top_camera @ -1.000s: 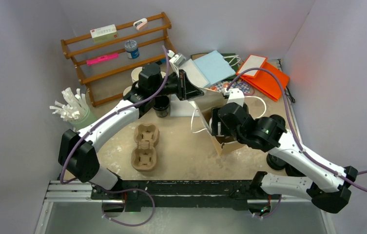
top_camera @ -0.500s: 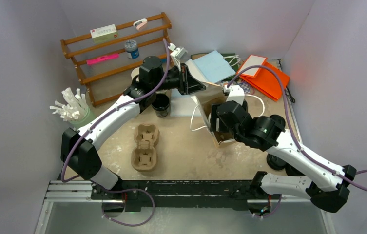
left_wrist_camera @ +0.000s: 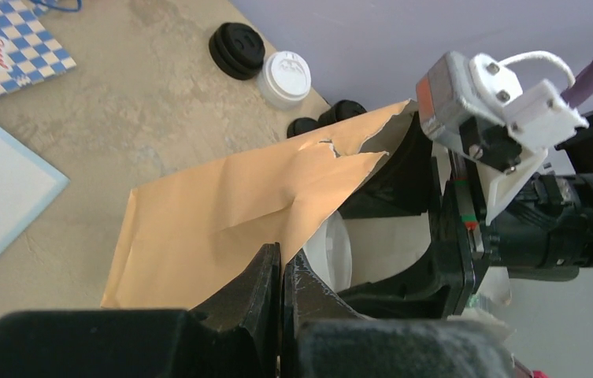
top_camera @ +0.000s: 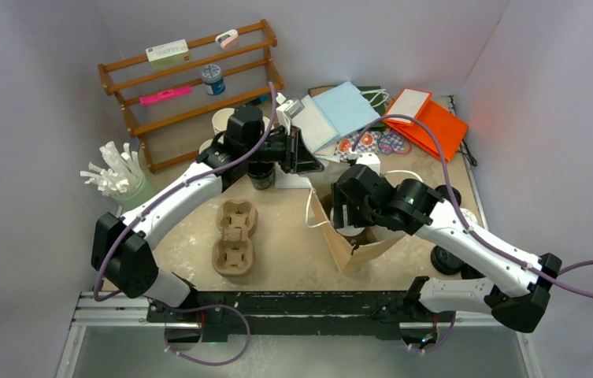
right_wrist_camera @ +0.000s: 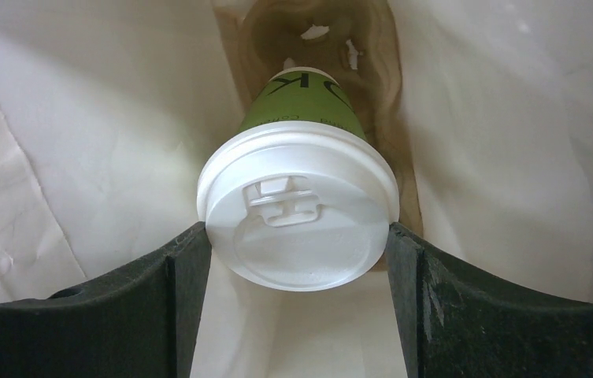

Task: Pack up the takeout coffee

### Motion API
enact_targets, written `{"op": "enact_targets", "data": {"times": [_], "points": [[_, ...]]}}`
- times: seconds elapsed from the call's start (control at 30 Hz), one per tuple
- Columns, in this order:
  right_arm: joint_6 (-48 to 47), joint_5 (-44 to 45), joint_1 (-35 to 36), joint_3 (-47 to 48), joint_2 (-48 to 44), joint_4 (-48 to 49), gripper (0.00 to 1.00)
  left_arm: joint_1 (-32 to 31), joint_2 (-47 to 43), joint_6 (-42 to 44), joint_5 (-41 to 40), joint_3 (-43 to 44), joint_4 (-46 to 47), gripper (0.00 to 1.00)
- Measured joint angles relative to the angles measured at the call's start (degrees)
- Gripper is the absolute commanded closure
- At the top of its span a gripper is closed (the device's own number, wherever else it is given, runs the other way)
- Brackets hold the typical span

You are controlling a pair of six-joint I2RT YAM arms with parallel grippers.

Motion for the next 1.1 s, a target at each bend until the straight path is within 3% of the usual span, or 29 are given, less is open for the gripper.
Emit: {"op": "enact_targets", "data": {"times": [0.4, 0.8, 1.1], "points": [[-2.3, 0.3, 0.0, 2.8, -0.2, -4.4, 0.72, 0.0, -0.7, -3.3, 0.5, -2.5, 0.4, 1.00], [-9.0, -2.9, 0.0, 2.9, 2.8, -4.8, 0.73, -0.5, 8.0, -4.3, -3.9, 6.1, -2.1, 1.00], [-8.1, -4.0, 0.1, 3.9, 5.7, -8.2, 0.74, -2.0, 12.1, -2.8, -5.6, 14.2, -2.6, 1.00]]}}
